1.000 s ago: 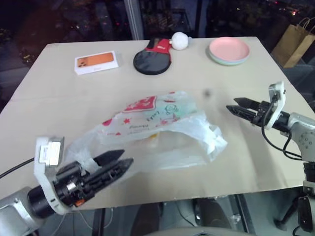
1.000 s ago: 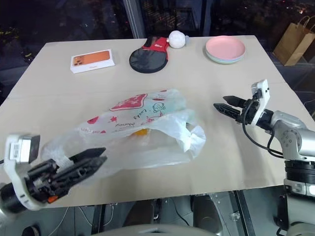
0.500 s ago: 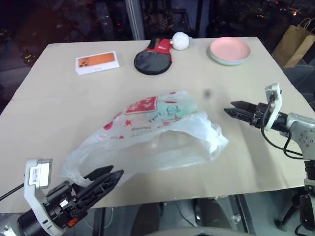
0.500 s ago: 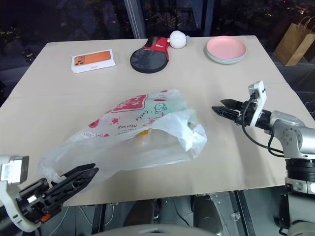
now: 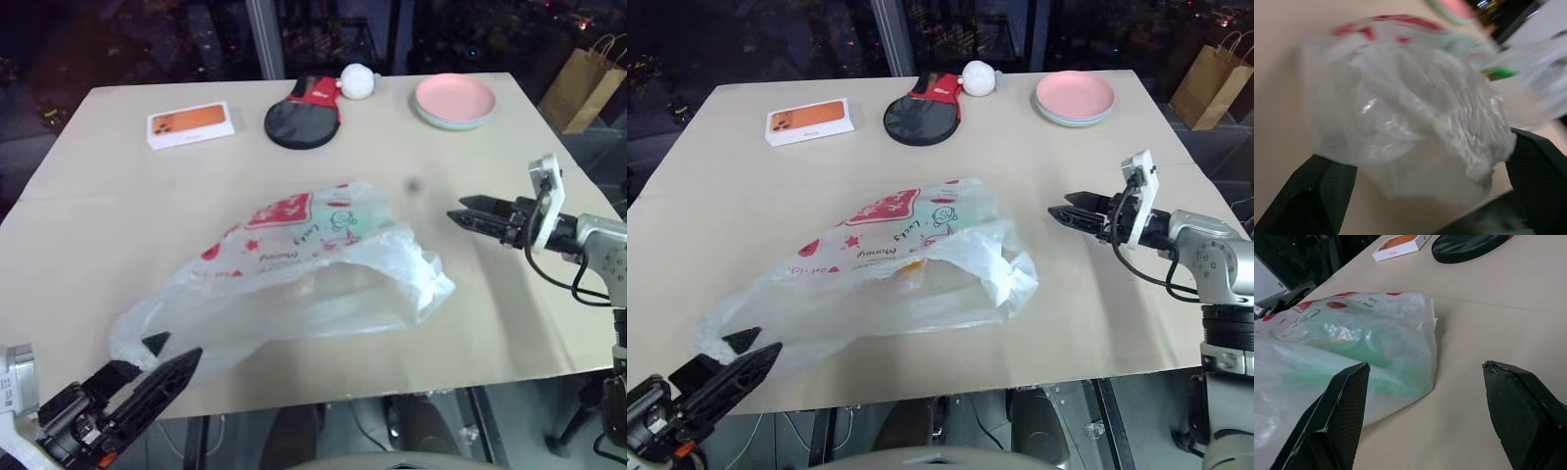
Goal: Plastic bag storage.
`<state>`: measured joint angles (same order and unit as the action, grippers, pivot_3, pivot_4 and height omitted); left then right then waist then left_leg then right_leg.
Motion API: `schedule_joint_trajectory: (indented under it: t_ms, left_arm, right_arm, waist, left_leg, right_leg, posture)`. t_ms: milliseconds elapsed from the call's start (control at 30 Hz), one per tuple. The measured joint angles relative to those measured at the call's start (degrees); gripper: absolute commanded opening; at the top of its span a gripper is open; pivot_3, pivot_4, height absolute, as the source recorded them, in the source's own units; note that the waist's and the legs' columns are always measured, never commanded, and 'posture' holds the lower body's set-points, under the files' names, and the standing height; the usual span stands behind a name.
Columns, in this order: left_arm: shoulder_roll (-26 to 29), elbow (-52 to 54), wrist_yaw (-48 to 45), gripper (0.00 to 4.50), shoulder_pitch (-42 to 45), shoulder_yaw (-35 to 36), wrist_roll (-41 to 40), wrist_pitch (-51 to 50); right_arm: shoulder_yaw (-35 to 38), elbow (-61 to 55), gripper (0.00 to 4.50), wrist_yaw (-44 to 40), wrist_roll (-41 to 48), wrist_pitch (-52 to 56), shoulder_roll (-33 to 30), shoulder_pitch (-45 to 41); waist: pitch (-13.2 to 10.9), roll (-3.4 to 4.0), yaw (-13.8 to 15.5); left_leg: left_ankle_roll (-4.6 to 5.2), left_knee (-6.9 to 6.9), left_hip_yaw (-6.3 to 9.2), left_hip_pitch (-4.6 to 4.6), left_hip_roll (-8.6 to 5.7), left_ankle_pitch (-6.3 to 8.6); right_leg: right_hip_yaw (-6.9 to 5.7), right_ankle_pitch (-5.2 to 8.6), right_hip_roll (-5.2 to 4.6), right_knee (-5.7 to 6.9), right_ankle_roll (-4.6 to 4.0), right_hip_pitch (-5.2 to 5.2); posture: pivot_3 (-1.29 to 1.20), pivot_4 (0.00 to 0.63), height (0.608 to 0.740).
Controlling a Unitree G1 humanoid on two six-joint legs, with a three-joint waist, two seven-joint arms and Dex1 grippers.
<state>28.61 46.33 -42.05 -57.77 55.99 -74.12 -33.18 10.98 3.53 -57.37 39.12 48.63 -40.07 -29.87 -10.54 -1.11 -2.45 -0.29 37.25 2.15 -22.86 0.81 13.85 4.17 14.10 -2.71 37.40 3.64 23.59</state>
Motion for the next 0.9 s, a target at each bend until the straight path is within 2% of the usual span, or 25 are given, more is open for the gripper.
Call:
schedule_joint_trajectory:
  t_ms: [233, 300, 433, 567, 767, 833, 900]
  left_arm:
    - [-2.6, -7.3, 2.8, 4.46, 12.3, -2.1, 8.2, 7.5]
    - [-3.4, -7.7, 4.6, 4.46, 15.2, -3.8, 8.1, 8.0]
    - [-3.6, -9.3, 7.5, 4.46, 17.3, -3.8, 5.4, 8.4]
    - [-2.9, -12.8, 13.2, 4.46, 20.9, 0.1, -4.1, 8.7]
    - [-2.2, -10.9, 13.4, 4.46, 20.1, 0.2, -15.2, 7.2]
    - [-1.1, -10.2, 15.1, 4.46, 21.7, 0.2, -16.7, 7.5]
    - [0.2, -11.4, 19.8, 4.46, 25.2, 0.2, -14.2, 8.6]
  right_arm:
    - [-0.5, 0.1, 3.72, 0.1, -0.1, -0.1, 0.2, 0.0]
    - [-0.9, 0.1, 3.72, 0.2, -0.1, -0.1, 0.7, 0.0]
    - [-1.0, 0.1, 3.72, 0.4, -0.1, -0.1, 0.7, 0.0]
    - [-1.0, 0.0, 3.72, 0.6, 0.0, -0.1, 1.0, 0.0]
    - [-1.0, 0.0, 3.72, 0.8, -0.1, -0.2, 1.4, 0.0]
    - [-1.0, 0.0, 3.72, 0.9, -0.1, -0.3, 1.6, 0.0]
    - [-1.0, 0.0, 3.72, 1.0, -0.1, -0.3, 1.8, 0.0]
  waist:
    - [0.0, -0.10, 0.1]
    - [0.1, -0.27, 0.1]
    - [0.1, -0.32, 0.0]
    - [0.1, -0.34, 0.1]
    - [0.1, -0.35, 0.1]
    - [0.1, -0.33, 0.1]
    - [0.1, -0.32, 0.2]
  left_leg:
    - [0.01, -0.02, -0.01, -0.01, 0.02, 0.00]
    - [0.00, -0.01, 0.01, -0.02, 0.05, 0.00]
    - [0.03, -0.02, 0.01, -0.01, 0.08, 0.01]
    - [0.03, 0.00, 0.02, 0.01, 0.15, 0.01]
    - [0.03, 0.02, -0.01, 0.01, 0.14, 0.01]
    - [0.03, 0.02, 0.02, 0.04, 0.13, 0.01]
    - [0.03, 0.02, 0.03, 0.09, 0.13, 0.01]
  right_leg:
    - [0.00, -0.03, 0.00, 0.00, 0.00, -0.01]
    - [-0.01, -0.04, 0.02, 0.01, 0.01, -0.02]
    - [0.00, -0.04, 0.03, 0.02, 0.01, -0.01]
    - [-0.04, -0.06, 0.06, 0.09, 0.04, -0.01]
    - [-0.01, -0.04, 0.05, 0.09, 0.01, -0.02]
    - [-0.02, -0.04, 0.06, 0.16, 0.01, -0.02]
    - [-0.02, -0.04, 0.08, 0.25, 0.01, -0.02]
  posture:
    - [0.00, 0.150, 0.740]
    - [0.00, 0.150, 0.740]
    - [0.00, 0.150, 0.740]
    - [0.00, 0.150, 0.740]
    - [0.00, 0.150, 0.740]
    - [0.00, 0.150, 0.740]
    - [0.00, 0.150, 0.740]
